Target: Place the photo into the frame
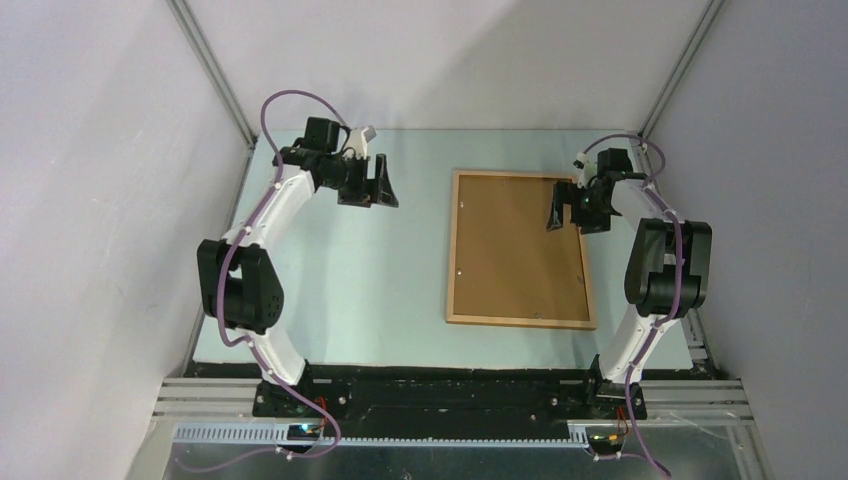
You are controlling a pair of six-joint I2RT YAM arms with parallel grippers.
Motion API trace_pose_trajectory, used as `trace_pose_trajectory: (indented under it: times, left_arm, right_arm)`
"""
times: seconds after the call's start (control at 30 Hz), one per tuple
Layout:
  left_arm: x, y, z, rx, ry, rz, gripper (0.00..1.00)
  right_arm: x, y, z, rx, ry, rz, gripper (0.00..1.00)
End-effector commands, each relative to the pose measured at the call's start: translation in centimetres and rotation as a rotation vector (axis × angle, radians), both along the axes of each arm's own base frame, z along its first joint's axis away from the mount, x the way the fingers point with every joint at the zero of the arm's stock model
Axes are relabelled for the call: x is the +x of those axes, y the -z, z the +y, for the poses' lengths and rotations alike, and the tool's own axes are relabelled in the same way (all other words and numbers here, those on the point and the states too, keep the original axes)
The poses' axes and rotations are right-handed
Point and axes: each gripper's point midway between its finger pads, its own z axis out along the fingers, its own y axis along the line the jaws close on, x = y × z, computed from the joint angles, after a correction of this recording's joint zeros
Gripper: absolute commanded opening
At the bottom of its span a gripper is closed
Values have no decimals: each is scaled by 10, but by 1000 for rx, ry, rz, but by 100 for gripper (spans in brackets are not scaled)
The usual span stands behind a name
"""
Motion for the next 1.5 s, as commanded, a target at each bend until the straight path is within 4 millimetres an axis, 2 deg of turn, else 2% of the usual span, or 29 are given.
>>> trace_pose_trajectory:
  times: [0.0, 0.2, 0.37, 0.67, 0.9, 1.07, 1.13, 1.47]
  left_arm:
    - [-1, -23, 2, -16, 16, -80, 86]
    - [-2, -18, 5, -4, 8, -72, 87]
    - [-6, -6, 9, 20, 11, -55, 89]
    - [-7, 4, 11, 39, 17, -41, 89]
    - [-10, 14, 10, 38, 24, -13, 88]
    - [-12, 16, 10, 39, 28, -7, 88]
    - [-12, 15, 10, 38, 30, -11, 88]
    - [-12, 16, 9, 31, 34, -6, 87]
  right_arm:
    - [9, -23, 0, 6, 3, -53, 99]
    - [12, -25, -10, -35, 8, -81, 99]
    - [15, -23, -27, -81, 32, -102, 94]
    - [14, -2, -50, -114, 69, -64, 84]
    - [12, 16, -49, -93, 66, -21, 71]
    - [0, 26, -47, -51, 59, 36, 57]
    - [-5, 29, -46, -50, 52, 49, 54]
    - [-39, 51, -45, -109, 8, 125, 52]
